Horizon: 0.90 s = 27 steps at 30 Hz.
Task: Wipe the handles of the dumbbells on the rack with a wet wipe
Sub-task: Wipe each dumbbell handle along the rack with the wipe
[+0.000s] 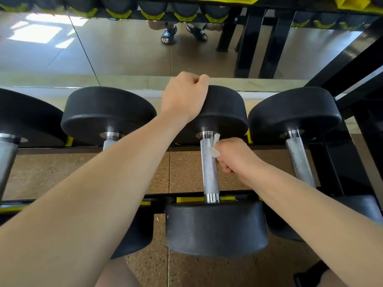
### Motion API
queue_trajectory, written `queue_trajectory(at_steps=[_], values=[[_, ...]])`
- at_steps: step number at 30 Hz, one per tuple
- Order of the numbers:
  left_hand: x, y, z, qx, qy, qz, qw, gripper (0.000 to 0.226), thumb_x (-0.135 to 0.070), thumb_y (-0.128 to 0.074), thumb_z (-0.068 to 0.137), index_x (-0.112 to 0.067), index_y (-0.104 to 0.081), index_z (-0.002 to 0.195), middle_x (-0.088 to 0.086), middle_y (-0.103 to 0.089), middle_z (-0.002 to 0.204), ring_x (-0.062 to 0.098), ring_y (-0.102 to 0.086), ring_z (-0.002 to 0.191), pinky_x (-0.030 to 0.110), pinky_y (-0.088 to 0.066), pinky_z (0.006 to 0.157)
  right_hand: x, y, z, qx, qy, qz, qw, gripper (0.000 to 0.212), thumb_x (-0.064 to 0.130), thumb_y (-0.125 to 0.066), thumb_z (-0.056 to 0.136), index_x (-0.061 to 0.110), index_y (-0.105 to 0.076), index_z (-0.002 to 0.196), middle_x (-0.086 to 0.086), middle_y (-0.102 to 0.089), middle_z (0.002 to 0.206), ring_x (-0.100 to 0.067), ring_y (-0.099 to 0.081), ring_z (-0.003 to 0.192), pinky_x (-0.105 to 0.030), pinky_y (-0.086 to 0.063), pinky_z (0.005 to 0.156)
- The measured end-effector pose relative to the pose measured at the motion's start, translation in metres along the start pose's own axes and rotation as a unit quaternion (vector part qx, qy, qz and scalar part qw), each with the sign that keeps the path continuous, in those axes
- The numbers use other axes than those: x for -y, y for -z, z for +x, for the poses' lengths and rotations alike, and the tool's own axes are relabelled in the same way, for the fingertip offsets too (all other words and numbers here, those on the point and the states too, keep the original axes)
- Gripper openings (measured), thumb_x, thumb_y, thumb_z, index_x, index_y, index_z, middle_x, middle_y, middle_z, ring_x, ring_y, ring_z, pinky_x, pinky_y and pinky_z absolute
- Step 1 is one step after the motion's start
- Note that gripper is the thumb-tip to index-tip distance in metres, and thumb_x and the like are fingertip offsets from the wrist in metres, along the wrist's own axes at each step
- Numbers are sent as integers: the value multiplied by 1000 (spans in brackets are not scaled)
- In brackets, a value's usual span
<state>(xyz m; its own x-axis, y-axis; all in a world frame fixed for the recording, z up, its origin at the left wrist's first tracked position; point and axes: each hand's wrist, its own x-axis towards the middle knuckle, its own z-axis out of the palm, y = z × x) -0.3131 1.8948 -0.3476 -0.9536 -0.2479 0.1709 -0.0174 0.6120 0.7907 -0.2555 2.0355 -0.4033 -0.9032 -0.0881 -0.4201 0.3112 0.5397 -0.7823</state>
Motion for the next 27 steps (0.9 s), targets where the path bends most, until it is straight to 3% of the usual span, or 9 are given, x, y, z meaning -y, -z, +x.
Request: queue_trajectory(at_steps=[2, 6, 11, 16, 18, 20, 23, 25, 27], values=[[0, 0, 0, 2, 0, 0, 1000, 46, -27, -43, 97, -18, -27, 54, -1, -29, 54, 19, -29, 54, 34, -23, 52, -9, 6, 1, 35, -66, 128, 989, 19, 16, -44, 97, 14, -53, 80, 2, -41, 53, -11, -35, 43, -24, -27, 41], [-1, 0, -2, 2, 0, 1, 1000, 48, -27, -43, 99, -20, -31, 53, -3, -32, 54, 15, -32, 53, 30, -24, 51, -28, 25, -12, 163, -131, 113, 971, 23, 11, -37, 90, 14, -45, 69, 4, -34, 47, -11, -29, 41, -22, -24, 39], [1, -1, 0, -1, -1, 4, 1000, 48, -29, -43, 98, -19, -33, 53, -1, -34, 55, 18, -35, 55, 32, -26, 54, -19, 18, 2, 142, -179, 287, 930, 24, 14, -28, 94, 16, -46, 78, 3, -33, 52, -11, -27, 44, -23, -25, 38], [3, -2, 1, -3, 0, 8, 1000, 48, -30, -42, 100, -19, -35, 53, -2, -35, 55, 16, -36, 55, 31, -27, 55, -35, 27, -4, 262, -195, 183, 927, 33, 11, -33, 89, 17, -52, 62, 4, -30, 51, -11, -28, 44, -23, -26, 42], [3, -3, 1, -4, -2, 9, 1000, 49, -30, -42, 100, -20, -34, 53, -3, -34, 54, 16, -36, 55, 30, -27, 54, -30, 36, -8, 253, -194, 116, 941, 37, 9, -34, 85, 17, -51, 53, 3, -30, 49, -11, -28, 43, -23, -25, 42], [2, -3, 1, -4, 1, 12, 1000, 49, -29, -42, 100, -20, -32, 52, -2, -32, 53, 17, -34, 54, 31, -26, 53, -11, 37, -10, 150, -131, 88, 976, 31, 10, -38, 90, 14, -48, 61, 2, -34, 47, -12, -30, 43, -24, -24, 43], [1, -2, 2, -9, 5, 11, 1000, 49, -29, -44, 97, -18, -29, 52, -2, -30, 53, 20, -30, 54, 34, -23, 52, 20, 24, -21, -38, 134, -49, 989, 30, 20, -43, 99, 14, -56, 72, 2, -49, 55, -13, -45, 48, -25, -34, 47], [2, -2, 3, -6, 5, 8, 1000, 48, -30, -44, 97, -18, -31, 52, -1, -32, 53, 21, -33, 56, 34, -26, 53, 28, 13, -30, -13, 294, -244, 924, 22, 27, -41, 100, 21, -62, 102, 4, -64, 76, -9, -57, 60, -22, -41, 51], [4, -3, 3, 0, 4, 0, 1000, 45, -32, -43, 97, -16, -38, 55, -1, -38, 55, 21, -39, 58, 32, -32, 55, 21, 5, -28, 8, 357, -506, 785, 34, 30, -37, 100, 27, -47, 132, 0, -65, 99, -15, -53, 70, -28, -41, 58]])
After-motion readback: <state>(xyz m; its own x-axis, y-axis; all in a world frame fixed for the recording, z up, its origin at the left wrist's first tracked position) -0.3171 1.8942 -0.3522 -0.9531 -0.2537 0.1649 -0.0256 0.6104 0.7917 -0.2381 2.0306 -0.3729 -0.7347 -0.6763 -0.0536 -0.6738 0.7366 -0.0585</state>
